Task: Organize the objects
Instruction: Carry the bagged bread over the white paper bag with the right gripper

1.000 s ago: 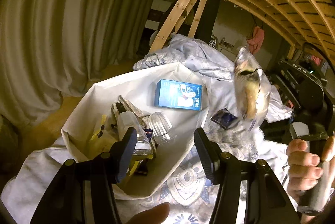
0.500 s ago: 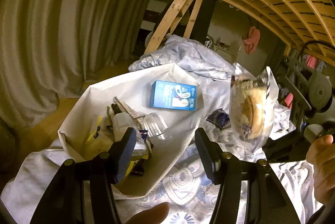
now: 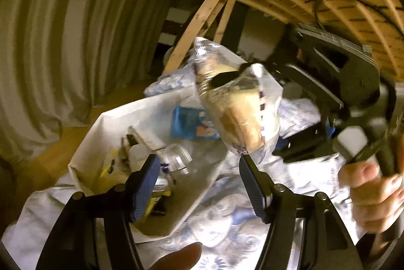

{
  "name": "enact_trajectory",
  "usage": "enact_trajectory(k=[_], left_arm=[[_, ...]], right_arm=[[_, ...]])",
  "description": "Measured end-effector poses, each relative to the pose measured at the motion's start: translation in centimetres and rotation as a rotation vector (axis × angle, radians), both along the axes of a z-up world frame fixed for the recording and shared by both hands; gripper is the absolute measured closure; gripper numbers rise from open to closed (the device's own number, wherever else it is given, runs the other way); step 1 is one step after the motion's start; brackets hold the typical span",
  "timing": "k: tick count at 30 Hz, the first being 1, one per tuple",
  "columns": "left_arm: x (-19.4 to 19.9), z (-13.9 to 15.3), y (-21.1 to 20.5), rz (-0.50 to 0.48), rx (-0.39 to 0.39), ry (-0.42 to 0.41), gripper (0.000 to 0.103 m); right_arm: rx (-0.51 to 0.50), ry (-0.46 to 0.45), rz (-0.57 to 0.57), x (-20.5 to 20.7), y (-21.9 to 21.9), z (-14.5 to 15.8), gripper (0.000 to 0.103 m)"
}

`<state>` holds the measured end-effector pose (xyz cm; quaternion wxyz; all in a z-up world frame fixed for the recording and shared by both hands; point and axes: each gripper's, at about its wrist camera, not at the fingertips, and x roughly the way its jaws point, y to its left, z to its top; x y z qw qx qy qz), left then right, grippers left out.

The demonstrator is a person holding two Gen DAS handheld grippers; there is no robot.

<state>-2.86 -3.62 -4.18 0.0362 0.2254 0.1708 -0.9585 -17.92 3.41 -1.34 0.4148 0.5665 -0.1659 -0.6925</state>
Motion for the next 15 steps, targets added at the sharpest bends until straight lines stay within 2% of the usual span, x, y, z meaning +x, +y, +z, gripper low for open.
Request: enact_trajectory(k=[4, 8, 11, 15], left_arm=[[-1.6, -1.2, -0.6, 0.091, -0.023, -0.122, 0.040], [-2.4, -2.3, -1.7, 0.123, 0.018, -0.181, 0.040], [-2.3, -2.7, -2.3, 0.129, 0.047, -0.187, 0.040], [-2.4, -3.2, -3.0, 0.129, 0.078, -0.194, 0.040]], right_arm=[[0.053, -0.196, 0.151, -2.5, -3.6, -2.1, 0.023], [0.178, -0.316, 0.143, -5.2, -6.0, -4.8, 0.022], [0.197, -0.398, 0.134, -6.6, -7.1, -6.6, 0.022], [0.284, -0.376, 0.073, -8.0, -7.9, -7.6, 0.022]])
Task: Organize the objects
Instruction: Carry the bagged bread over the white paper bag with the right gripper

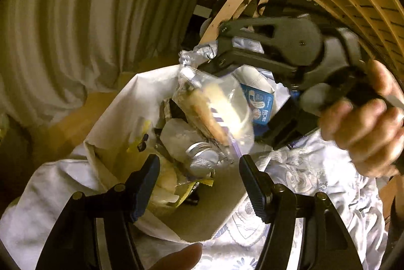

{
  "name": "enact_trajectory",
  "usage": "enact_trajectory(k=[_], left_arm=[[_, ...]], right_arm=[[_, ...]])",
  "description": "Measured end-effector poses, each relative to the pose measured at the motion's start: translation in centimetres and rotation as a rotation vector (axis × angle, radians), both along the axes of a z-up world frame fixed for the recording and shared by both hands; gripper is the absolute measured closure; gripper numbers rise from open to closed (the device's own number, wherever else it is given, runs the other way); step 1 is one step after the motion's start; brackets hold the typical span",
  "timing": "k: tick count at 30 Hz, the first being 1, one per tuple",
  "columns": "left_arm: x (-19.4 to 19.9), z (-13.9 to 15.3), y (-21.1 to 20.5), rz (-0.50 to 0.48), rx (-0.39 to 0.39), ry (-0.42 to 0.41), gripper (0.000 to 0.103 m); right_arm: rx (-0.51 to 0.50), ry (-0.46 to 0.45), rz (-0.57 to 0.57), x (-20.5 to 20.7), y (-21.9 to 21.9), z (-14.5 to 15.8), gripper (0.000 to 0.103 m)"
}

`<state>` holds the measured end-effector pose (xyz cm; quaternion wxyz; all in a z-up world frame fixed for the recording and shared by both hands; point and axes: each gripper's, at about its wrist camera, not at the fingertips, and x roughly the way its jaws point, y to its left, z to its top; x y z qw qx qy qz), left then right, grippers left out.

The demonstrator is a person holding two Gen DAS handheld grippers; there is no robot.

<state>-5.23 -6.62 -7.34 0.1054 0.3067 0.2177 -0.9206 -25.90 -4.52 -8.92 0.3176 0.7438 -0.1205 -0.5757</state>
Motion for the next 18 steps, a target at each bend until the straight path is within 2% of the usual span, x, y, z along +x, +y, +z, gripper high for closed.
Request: enact_trajectory(k=[2, 6, 11, 14, 16, 18], left_arm=[[0.0, -0.2, -0.1, 0.001, 0.006, -0.002, 0.040], [-0.3, -0.4, 0.0, -0.004, 0.008, -0.004, 0.040], [-0.8, -0.9, 0.4, 0.023, -0.044, -0.051, 0.043], [-0.5, -0.6, 0.5, -0.006, -0.021, -0.014, 0.041], [0.2, -0.2, 0.0, -0.042, 0.037, 0.055, 0.041], [0.5, 0.1, -0.7, -0.077, 0.096, 0.113, 0.039]], right_arm=[[0.012, 0.012, -0.060, -0.8, 0.3, -0.3, 0.023], [0.015, 0.137, -0.205, -1.8, 1.8, -0.5, 0.023], [-0.049, 0.158, -0.292, -0.7, 3.5, -1.6, 0.022], [-0.048, 0.114, -0.330, 0.2, 4.5, -1.2, 0.022], [-0.051, 0.053, -0.333, 0.8, 5.0, -0.8, 0.021], [-0.046, -0.002, -0.280, 1.3, 5.0, -0.3, 0.021]])
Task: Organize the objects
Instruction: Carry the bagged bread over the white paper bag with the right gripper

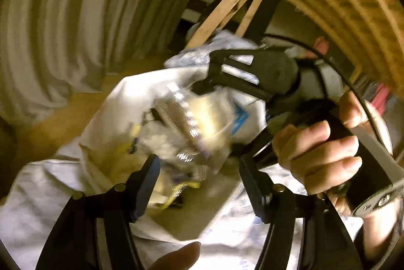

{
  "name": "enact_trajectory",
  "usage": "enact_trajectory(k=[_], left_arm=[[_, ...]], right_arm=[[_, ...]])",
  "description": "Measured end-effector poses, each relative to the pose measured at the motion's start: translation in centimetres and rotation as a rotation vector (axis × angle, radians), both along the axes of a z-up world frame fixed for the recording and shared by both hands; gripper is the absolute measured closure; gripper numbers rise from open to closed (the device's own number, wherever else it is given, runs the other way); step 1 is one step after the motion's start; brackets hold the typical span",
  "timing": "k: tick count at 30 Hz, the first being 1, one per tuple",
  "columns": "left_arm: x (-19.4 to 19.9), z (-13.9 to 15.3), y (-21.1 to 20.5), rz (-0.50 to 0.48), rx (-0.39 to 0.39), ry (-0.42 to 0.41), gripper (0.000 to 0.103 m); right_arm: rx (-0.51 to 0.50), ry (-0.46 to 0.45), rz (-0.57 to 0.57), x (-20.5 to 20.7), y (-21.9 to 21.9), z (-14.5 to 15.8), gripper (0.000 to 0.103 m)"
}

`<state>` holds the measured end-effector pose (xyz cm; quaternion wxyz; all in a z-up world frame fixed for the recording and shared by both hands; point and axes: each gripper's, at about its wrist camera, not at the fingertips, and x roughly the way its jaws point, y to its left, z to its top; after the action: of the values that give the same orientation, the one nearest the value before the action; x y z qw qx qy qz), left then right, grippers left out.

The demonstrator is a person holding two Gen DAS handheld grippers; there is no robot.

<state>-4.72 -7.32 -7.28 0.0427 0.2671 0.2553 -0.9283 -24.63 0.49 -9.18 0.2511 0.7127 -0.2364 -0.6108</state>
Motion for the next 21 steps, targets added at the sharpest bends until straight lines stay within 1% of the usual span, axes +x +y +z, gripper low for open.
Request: enact_trajectory(k=[3, 6, 8, 11, 13, 15, 18, 20, 21], left_arm=[[0.2, 0.0, 0.1, -0.036, 0.043, 0.054, 0.038], [-0.1, -0.5, 0.0, -0.045, 0.068, 0.078, 0.038], [-0.4, -0.8, -0.1, -0.060, 0.084, 0.089, 0.038], [-0.5, -1.1, -0.1, -0.073, 0.095, 0.106, 0.038], [-0.5, -1.1, 0.0, -0.076, 0.089, 0.114, 0.038], [-0.4, -1.0, 0.3, -0.088, 0.084, 0.124, 0.040], [0.0, -0.8, 0.5, -0.076, 0.085, 0.130, 0.039], [0.0, -0.9, 0.4, -0.042, 0.077, 0.112, 0.039], [-0.2, -1.0, 0.3, -0.012, 0.071, 0.087, 0.039]], right_arm=[[-0.026, -0.035, 0.060, 0.5, 0.2, 0.6, 0.021], [-0.045, -0.049, 0.116, 0.7, 0.6, 1.0, 0.021], [-0.063, -0.070, 0.120, 0.7, 1.3, 0.8, 0.021], [-0.097, -0.112, 0.097, 1.3, 2.7, 0.2, 0.021], [-0.094, -0.100, 0.110, 1.9, 3.1, 0.3, 0.021], [-0.078, -0.062, 0.142, 1.9, 2.6, 0.6, 0.021], [-0.054, 0.006, 0.187, 2.2, 2.7, 2.4, 0.021], [-0.035, 0.038, 0.219, 2.6, 2.5, 3.2, 0.021], [-0.037, 0.054, 0.247, 3.0, 2.4, 3.8, 0.021]])
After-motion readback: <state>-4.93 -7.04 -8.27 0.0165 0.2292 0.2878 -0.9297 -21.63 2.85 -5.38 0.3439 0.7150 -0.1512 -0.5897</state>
